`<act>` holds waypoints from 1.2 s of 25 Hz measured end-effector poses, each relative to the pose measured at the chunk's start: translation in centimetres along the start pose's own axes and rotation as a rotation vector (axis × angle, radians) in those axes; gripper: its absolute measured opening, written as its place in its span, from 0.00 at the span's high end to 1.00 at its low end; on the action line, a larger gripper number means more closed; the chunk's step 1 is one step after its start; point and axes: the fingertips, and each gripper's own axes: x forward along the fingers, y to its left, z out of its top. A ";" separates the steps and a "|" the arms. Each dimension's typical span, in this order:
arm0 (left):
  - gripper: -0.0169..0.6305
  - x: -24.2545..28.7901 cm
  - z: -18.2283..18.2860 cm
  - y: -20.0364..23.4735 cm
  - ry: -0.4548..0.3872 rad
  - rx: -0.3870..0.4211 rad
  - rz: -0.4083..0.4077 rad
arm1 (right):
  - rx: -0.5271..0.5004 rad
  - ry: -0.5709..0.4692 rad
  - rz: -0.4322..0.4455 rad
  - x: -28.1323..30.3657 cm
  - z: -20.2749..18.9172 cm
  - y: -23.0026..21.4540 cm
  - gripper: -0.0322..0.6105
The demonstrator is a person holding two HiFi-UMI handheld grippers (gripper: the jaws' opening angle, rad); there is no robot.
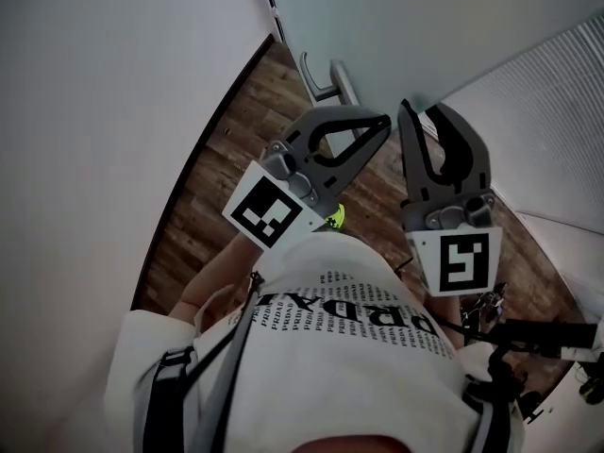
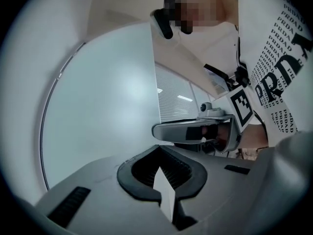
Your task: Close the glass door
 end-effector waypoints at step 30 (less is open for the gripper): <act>0.98 0.0 1.7 0.2 -0.036 0.066 -0.056 | -0.052 -0.007 -0.060 0.1 1.0 -0.4 0.86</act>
